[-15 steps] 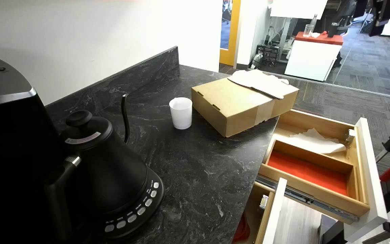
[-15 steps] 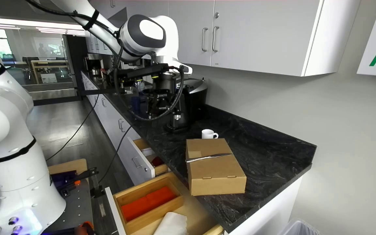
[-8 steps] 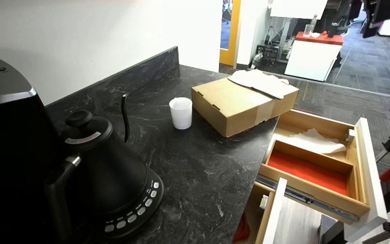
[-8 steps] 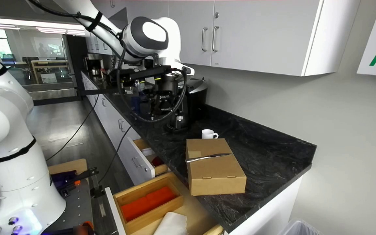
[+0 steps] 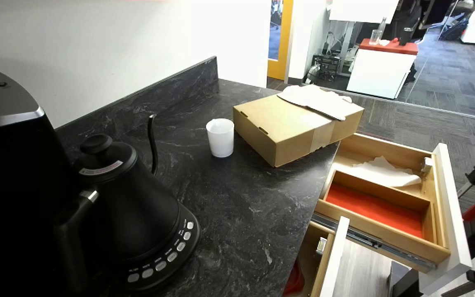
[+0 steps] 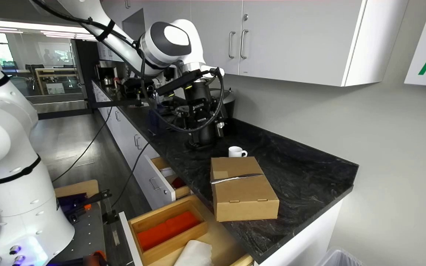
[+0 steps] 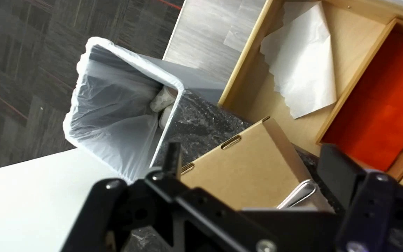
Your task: Put the knife into drawer
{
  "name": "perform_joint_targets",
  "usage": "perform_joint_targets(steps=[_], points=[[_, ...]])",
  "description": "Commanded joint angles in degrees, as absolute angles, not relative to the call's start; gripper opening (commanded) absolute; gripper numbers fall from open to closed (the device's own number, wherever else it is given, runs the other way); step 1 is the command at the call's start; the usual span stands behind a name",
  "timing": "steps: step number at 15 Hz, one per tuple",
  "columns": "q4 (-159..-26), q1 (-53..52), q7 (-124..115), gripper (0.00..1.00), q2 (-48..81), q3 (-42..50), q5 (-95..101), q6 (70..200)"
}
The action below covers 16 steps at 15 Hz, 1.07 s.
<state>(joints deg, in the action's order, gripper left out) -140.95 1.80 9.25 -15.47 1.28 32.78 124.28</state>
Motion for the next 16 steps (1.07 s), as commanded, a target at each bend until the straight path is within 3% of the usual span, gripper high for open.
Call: perform_joint_targets(steps=[1,11,16], points=[[-141.7,3.0,3.9,1.0,-14.8,1.0,35.8,128.6],[-142.2,2.8,4.6,1.0,-15.5,1.6,30.1,126.1],[-138.7,0.7,13.1,1.0,-9.5,2.9,24.8,135.2]])
